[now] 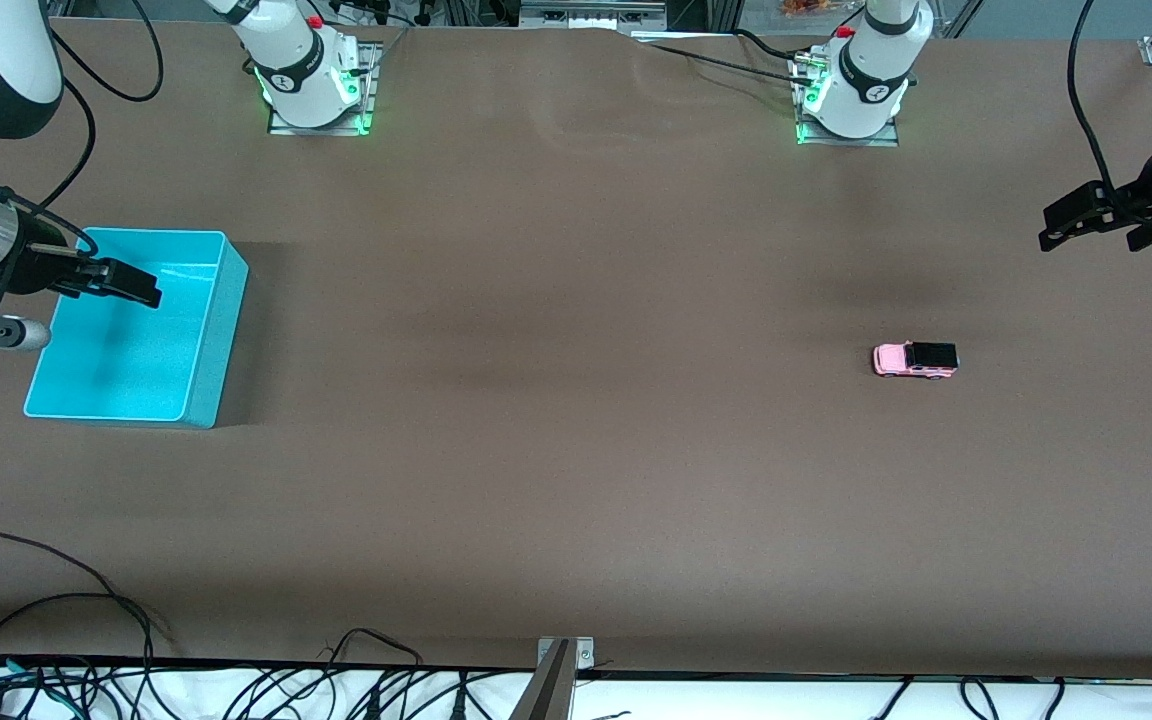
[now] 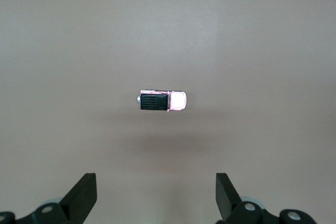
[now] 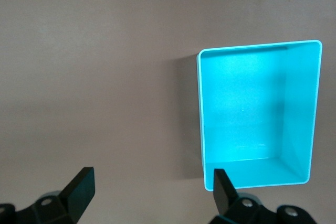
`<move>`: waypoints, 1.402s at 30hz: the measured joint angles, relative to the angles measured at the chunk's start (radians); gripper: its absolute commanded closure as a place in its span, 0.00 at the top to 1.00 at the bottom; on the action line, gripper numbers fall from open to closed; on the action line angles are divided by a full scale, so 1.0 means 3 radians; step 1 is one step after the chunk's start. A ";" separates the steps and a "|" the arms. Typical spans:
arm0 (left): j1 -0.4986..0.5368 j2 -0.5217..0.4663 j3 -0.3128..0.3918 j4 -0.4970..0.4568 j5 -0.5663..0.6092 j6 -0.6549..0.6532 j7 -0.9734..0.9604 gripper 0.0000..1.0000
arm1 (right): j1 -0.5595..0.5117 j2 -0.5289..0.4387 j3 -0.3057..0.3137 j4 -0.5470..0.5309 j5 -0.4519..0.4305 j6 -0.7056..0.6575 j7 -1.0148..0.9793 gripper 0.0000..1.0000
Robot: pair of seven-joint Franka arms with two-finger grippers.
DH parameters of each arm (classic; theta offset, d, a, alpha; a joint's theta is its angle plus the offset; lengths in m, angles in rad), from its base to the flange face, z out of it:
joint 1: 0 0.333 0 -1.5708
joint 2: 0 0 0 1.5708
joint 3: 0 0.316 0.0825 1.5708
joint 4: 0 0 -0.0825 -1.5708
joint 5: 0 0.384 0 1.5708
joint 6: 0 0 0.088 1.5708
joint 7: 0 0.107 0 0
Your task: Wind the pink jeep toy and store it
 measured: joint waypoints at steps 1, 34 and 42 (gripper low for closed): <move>0.0000 0.0000 0.0000 0.0000 0.0000 0.0000 0.0000 1.00 | 0.0000 0.0000 0.0000 0.0000 0.0000 0.0000 0.0000 1.00; 0.0000 0.0000 0.0000 0.0000 0.0000 0.0000 0.0000 1.00 | 0.0003 -0.0007 0.0049 0.0000 0.0008 0.0003 0.0012 1.00; 0.0000 0.0000 0.0000 0.0000 0.0000 0.0000 0.0000 1.00 | 0.0003 -0.0007 0.0049 0.0000 0.0008 0.0003 0.0012 1.00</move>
